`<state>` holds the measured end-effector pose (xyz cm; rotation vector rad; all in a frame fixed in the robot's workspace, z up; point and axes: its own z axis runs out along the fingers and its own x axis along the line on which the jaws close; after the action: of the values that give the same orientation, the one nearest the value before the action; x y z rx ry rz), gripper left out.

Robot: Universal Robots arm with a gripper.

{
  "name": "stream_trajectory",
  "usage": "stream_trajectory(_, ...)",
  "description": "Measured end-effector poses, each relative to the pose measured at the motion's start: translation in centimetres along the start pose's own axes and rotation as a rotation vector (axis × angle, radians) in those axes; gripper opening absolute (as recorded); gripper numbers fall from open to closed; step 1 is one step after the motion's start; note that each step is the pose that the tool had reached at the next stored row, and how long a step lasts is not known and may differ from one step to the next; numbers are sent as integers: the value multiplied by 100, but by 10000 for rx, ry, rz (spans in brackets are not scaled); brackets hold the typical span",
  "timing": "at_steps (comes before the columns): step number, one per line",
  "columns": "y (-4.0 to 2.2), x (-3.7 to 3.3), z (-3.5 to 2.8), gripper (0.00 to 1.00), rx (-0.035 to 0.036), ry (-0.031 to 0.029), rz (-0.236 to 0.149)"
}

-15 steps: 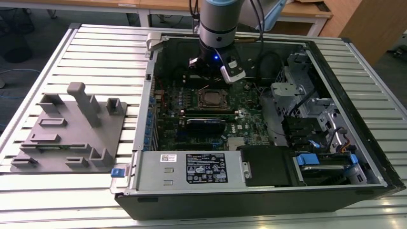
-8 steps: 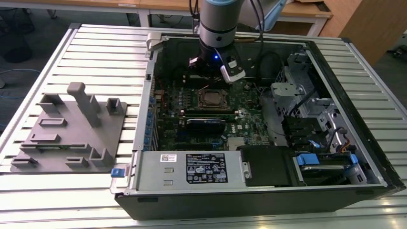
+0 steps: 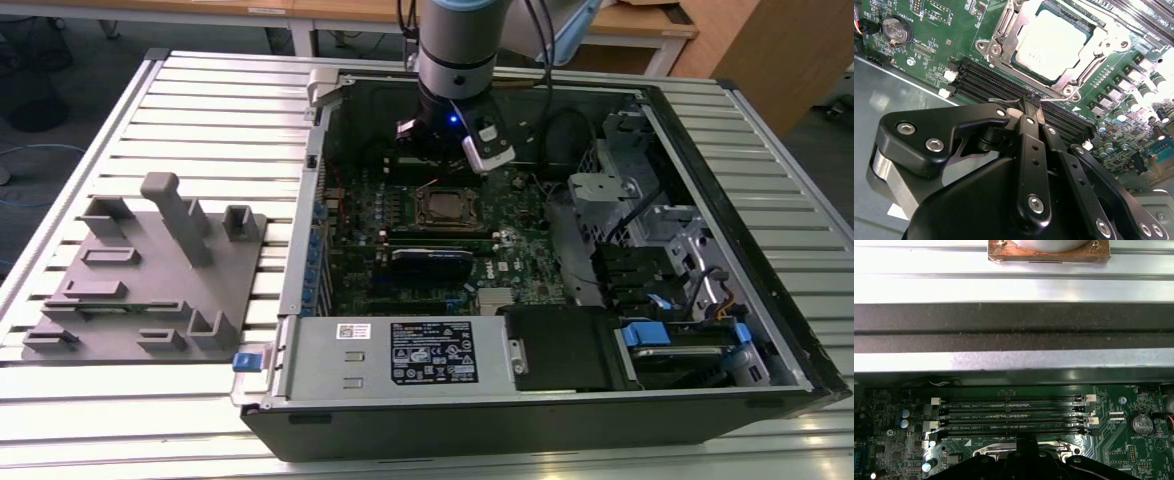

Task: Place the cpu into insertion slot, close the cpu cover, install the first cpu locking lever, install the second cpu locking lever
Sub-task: 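Install the first cpu locking lever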

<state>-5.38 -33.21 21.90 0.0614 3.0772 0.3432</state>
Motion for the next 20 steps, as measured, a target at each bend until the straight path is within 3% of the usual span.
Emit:
stream_trajectory(9, 2, 0, 2, 11, 4, -11, 53)
stream_trajectory(13, 0, 1, 10, 11, 26, -132, 581)
stream_trajectory(20, 4, 8, 20, 11, 37, -224, 988)
